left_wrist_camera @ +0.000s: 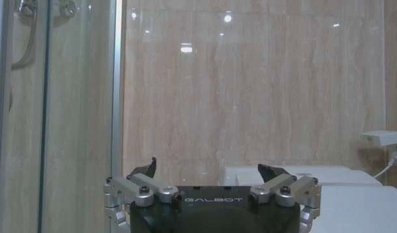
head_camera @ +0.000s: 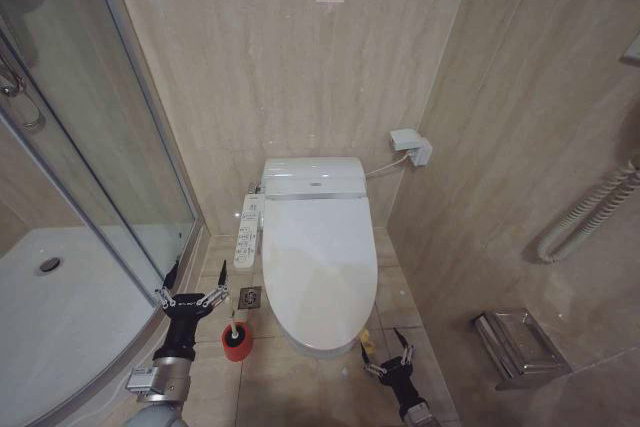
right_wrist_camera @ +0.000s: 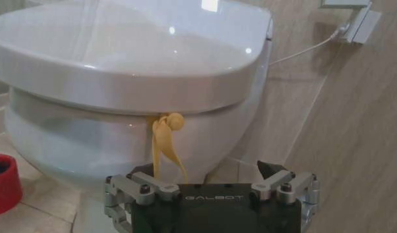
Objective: Open the toilet lid, clean the toilet bowl with a toilet brush, close the toilet lid, and flush.
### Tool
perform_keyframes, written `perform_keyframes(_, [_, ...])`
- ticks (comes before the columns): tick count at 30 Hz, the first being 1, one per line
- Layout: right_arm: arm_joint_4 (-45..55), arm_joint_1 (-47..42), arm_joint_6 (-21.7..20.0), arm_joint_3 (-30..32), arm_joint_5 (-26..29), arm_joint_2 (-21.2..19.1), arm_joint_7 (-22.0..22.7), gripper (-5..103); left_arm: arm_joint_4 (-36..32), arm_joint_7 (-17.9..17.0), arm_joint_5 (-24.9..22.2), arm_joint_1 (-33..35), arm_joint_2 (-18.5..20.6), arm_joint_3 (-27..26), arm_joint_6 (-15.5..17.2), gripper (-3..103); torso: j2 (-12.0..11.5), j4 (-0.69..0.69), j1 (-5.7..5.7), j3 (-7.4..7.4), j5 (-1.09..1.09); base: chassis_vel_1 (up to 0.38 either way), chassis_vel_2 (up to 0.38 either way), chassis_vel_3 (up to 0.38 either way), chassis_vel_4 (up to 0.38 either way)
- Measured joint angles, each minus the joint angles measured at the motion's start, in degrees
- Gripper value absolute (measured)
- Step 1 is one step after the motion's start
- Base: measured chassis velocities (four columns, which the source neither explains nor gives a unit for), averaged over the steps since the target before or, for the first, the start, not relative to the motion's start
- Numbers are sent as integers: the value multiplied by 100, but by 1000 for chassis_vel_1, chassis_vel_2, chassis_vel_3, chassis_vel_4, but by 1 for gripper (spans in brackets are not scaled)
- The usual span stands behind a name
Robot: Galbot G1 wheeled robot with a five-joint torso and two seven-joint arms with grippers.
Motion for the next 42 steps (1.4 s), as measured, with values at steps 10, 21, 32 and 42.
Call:
perform_keyframes(10, [-118, 69, 43, 92, -63, 44, 48, 100, 0, 0, 0, 0, 0, 0, 0, 100, 0, 0, 0, 0, -1, 0, 0, 0, 0])
perform_keyframes(21, [-252, 180, 98, -10, -69, 173, 6, 103, 0, 0, 0, 0, 0, 0, 0, 100, 0, -2, 0, 0, -2, 0, 0, 0, 0])
perform_keyframes(32, [-313, 223, 142, -5, -101, 171, -26, 56, 0, 0, 0, 0, 0, 0, 0, 100, 0, 1, 0, 0, 0, 0, 0, 0, 0])
perform_keyframes(42, [-280, 197, 141, 27, -114, 168, -30, 28, 0, 0, 0, 0, 0, 0, 0, 100, 0, 0, 0, 0, 0, 0, 0, 0, 0])
